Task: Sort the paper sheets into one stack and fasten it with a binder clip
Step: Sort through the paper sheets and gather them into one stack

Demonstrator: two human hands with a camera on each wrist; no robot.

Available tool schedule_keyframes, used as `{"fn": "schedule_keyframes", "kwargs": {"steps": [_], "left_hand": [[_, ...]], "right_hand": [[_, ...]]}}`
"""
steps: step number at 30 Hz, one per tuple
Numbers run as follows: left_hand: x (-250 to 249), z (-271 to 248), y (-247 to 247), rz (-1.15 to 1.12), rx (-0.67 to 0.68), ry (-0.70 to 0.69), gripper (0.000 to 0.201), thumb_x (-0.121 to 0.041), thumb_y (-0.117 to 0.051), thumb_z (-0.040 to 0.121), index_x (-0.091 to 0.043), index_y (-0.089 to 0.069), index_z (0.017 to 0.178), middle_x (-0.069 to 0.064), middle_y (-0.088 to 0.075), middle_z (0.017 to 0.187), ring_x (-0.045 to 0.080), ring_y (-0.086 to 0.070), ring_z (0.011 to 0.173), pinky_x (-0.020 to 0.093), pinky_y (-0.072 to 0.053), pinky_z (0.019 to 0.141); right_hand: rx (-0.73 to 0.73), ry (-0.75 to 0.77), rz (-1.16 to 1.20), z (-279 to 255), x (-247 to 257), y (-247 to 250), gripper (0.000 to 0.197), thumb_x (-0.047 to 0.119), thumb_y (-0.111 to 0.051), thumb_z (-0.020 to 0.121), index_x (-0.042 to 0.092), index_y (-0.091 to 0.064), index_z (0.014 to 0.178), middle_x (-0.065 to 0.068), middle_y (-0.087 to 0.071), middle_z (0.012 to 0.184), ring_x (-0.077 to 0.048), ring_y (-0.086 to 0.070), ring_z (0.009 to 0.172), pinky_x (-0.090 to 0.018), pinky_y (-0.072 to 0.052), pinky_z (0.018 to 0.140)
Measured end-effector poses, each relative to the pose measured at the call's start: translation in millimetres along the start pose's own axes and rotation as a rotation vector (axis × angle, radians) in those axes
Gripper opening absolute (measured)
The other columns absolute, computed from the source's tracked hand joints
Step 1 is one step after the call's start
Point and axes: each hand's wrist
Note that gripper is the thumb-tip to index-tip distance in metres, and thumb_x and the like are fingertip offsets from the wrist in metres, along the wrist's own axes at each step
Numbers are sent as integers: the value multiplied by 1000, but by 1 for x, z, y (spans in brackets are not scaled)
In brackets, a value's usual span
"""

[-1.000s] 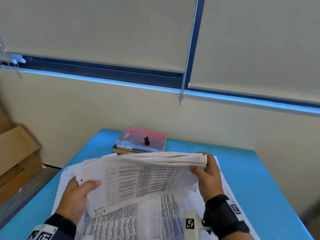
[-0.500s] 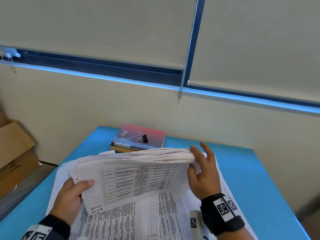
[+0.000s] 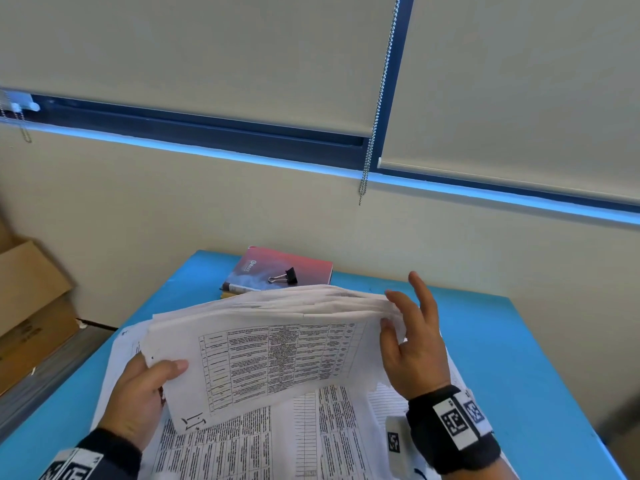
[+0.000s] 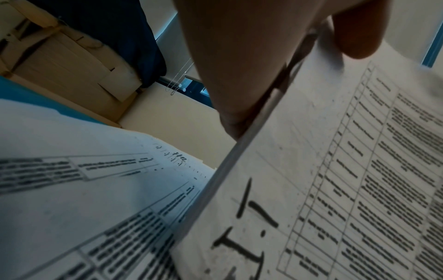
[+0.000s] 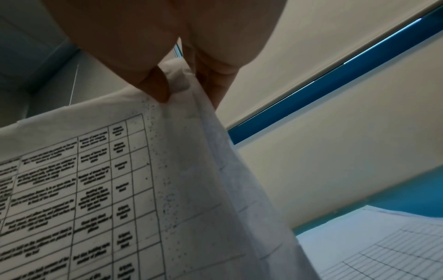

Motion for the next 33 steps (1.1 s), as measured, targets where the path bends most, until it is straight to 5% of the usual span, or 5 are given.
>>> {"fn": "schedule_keyframes", "kwargs": {"steps": [3, 8, 16, 21, 33], "left_hand": [[3, 1, -3, 55, 5, -30, 34, 0, -62, 76, -9, -67, 109, 18, -72, 108, 44, -62, 107, 59, -45, 97], [-6, -2, -22, 158, -17, -51, 24, 9, -48, 90, -7, -66, 88, -3, -75, 65, 30, -62, 80, 34, -45, 71], [-45, -23, -45, 185, 1, -121, 38, 17, -39, 91, -18, -49, 80, -36, -53, 44, -13, -60, 57, 4, -43, 54], [-16, 3, -18, 125, -4, -17, 35, 12, -40, 87, -11, -66, 95, 16, -72, 90, 36, -60, 94, 47, -46, 88], [-36, 4, -22, 367, -70, -237, 51, 13, -54, 86, -27, -53, 117, 14, -55, 130, 29, -54, 114, 44, -46, 93]], "right_hand": [[38, -61, 66, -4, -12, -2, 64, 1, -53, 76, 29, -47, 134, -2, -40, 145, 20, -35, 121, -4, -32, 96], [129, -653, 599, -12, -28, -14, 46, 4, -55, 58, 25, -69, 97, -4, -69, 88, -16, -63, 81, -36, -49, 75], [49, -704, 881, 7, -28, -9, 40, -4, -44, 43, -8, -59, 79, -13, -56, 75, -23, -51, 74, -31, -38, 65], [240, -782, 837, -14, -35, -11, 47, 0, -43, 42, 13, -73, 76, -10, -63, 78, -27, -54, 84, -37, -39, 75], [100, -740, 517, -12, -10, -15, 24, 9, -49, 54, 12, -70, 68, 3, -67, 64, -15, -61, 66, -33, -50, 62]]}}
Point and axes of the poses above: each hand's wrist, its own z-axis towards the middle knuckle, its own y-axis out of the back of the hand, x = y × z
